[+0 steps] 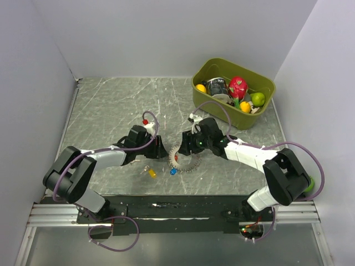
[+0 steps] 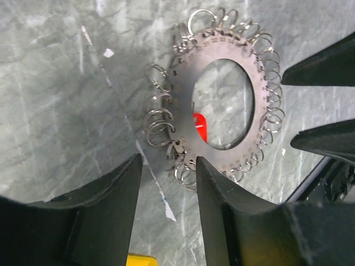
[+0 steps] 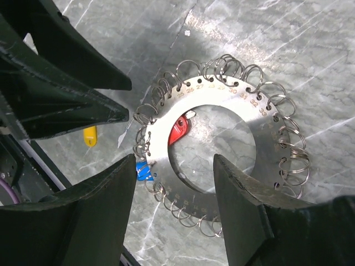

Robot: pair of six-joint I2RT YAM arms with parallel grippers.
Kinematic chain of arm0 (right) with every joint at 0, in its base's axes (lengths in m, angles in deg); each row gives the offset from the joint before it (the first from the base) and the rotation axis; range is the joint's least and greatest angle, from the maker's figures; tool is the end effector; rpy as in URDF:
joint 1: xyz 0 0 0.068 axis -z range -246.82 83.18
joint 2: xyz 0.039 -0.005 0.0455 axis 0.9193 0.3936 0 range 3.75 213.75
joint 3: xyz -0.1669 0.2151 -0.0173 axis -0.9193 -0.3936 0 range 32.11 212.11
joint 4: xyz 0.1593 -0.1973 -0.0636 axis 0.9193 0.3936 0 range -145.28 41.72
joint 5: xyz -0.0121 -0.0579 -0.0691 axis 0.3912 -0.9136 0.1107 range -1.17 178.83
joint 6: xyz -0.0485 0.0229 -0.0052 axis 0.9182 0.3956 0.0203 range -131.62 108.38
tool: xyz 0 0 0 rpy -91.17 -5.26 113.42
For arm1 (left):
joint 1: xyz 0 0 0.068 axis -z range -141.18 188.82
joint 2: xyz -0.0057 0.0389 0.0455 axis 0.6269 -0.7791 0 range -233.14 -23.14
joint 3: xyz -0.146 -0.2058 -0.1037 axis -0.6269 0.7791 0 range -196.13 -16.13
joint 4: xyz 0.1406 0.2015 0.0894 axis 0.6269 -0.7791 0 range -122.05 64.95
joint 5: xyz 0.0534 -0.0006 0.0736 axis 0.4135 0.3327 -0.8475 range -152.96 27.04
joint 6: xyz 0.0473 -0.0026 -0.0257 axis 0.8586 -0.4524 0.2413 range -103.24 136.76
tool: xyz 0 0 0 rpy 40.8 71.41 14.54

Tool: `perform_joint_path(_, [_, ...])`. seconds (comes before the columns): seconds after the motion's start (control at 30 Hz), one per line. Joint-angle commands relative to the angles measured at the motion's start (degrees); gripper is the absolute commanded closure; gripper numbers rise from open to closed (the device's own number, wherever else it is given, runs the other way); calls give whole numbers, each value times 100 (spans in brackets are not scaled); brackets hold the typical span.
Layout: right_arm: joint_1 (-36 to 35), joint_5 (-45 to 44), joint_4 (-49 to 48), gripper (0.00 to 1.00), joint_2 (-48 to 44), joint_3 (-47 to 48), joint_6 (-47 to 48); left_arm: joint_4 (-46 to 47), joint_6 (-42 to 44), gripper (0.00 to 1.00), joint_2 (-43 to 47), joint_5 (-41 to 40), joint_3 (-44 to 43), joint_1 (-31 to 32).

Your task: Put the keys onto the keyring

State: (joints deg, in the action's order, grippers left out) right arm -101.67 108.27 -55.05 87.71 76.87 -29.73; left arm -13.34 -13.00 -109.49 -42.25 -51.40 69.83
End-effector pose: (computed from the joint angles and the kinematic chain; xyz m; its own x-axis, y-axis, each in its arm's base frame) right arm 0.2419 0.1829 0.1994 -0.7285 -0.1501 -0.6684 -0.5506 0.7087 0.4410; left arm 0.2393 -0.1585 0.1559 -0.8275 -0.0443 -0.5598 0.3519 0.7360 -0.5784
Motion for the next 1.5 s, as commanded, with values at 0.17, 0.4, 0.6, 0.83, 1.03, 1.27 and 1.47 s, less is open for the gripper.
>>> perform_joint_path(0.17, [-4, 262, -84, 36, 172, 183, 36, 367, -302, 54, -207, 186, -121, -375])
perform_joint_path(0.4, [-22, 464, -137, 37, 463, 323, -61, 754, -311, 57, -523, 653, -208, -464])
perform_joint_path(0.6, [-57, 666, -365, 45, 656, 367, -281, 904, -346, 56, -778, 855, -340, -560])
perform_joint_path(0.83, [-66, 947, -568, 77, 1218, 657, -553, 1026, -338, 52, -1217, 1207, -604, -631])
perform_joint_path(1.03, [-110, 1079, -629, 100, 1544, 877, -676, 1132, -285, 51, -1481, 1461, -727, -631])
perform_joint_path(1.27, [-162, 1176, -594, 100, 1983, 1053, -843, 1045, -162, 58, -1306, 1664, -631, -631])
perform_joint_path(1.47, [-162, 1088, -471, 100, 2203, 1115, -844, 1194, -197, 62, -1078, 1928, -499, -631])
